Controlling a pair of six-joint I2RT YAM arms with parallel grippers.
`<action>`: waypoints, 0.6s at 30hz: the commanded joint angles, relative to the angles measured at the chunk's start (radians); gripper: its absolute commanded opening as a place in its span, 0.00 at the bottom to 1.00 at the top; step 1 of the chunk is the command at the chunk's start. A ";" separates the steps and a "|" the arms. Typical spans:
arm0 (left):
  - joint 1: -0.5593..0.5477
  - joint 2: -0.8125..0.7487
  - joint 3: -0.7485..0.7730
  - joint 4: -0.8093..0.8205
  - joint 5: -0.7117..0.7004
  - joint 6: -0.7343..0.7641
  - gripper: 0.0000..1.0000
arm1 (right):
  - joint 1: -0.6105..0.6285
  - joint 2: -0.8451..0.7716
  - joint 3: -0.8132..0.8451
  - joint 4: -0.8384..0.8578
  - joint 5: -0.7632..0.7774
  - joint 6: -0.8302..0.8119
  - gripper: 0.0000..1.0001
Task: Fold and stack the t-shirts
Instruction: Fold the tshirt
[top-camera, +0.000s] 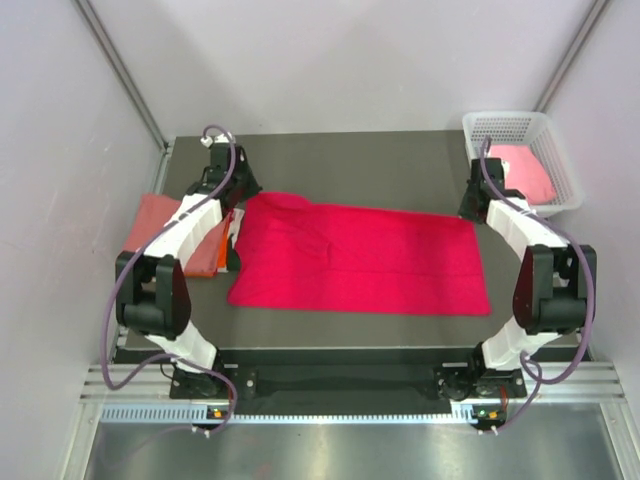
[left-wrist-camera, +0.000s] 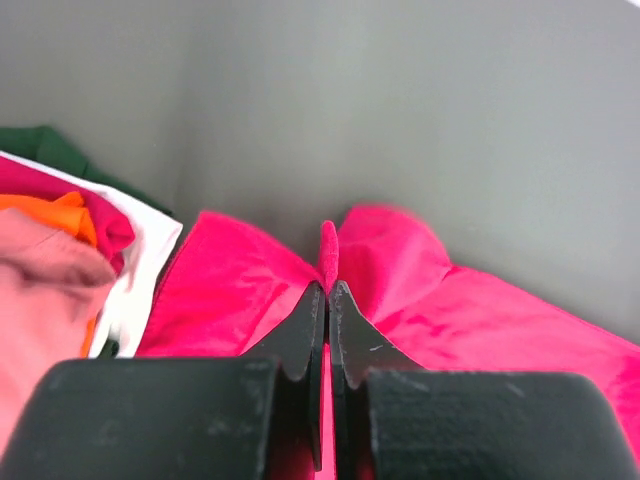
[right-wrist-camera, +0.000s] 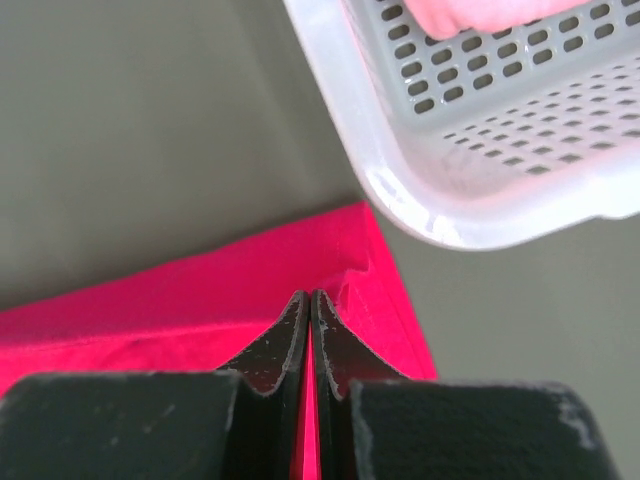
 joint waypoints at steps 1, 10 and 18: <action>-0.009 -0.100 -0.056 0.068 -0.040 0.007 0.00 | -0.007 -0.084 -0.028 0.049 -0.012 0.010 0.00; -0.012 -0.307 -0.255 0.122 -0.070 0.018 0.00 | -0.048 -0.177 -0.121 0.057 -0.020 0.013 0.00; -0.015 -0.506 -0.387 0.130 -0.096 0.018 0.00 | -0.050 -0.243 -0.198 0.069 -0.024 0.029 0.00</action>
